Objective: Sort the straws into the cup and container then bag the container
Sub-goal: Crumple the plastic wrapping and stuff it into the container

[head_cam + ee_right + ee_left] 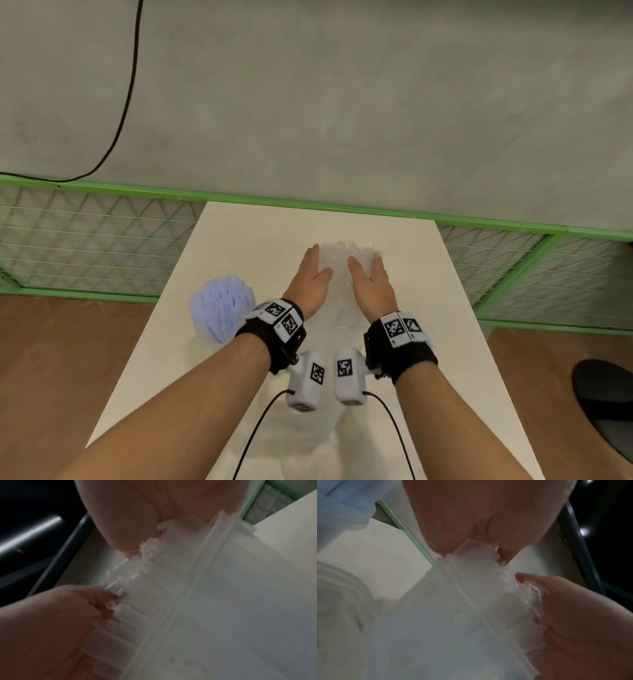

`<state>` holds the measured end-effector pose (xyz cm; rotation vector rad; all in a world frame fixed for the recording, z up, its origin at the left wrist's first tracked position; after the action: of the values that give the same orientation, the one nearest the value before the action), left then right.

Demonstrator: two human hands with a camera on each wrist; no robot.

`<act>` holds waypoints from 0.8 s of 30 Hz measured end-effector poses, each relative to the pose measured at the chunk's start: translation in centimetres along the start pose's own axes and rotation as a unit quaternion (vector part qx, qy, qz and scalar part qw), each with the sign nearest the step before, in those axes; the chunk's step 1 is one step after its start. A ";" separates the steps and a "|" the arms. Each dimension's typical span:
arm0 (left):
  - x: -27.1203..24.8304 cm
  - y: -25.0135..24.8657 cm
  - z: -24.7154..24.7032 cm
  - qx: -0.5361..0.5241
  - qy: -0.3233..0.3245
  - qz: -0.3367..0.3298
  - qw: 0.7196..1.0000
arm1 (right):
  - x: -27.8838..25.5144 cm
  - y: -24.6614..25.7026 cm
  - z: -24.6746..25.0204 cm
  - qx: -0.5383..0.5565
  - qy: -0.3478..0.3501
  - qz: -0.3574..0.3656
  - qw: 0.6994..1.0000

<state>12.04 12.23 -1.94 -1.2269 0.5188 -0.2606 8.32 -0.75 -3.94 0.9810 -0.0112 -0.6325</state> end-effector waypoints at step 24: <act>0.8 0.4 1.8 0.311 -0.035 -0.184 0.932 | 1.7 1.9 2.6 -0.193 -0.014 0.259 0.946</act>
<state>13.64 13.51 -2.11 -0.6959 0.1127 -0.6459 9.87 -2.89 -1.44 0.5507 -0.1590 -0.1502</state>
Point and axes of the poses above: each hand's wrist, its own x-axis towards the middle knuckle, its own z-axis out of the back of the hand, y = z × x, the point moved 4 cm from there along x, towards the middle knuckle, and after that the axes turned 7 degrees about -x, right-handed, at the moved point
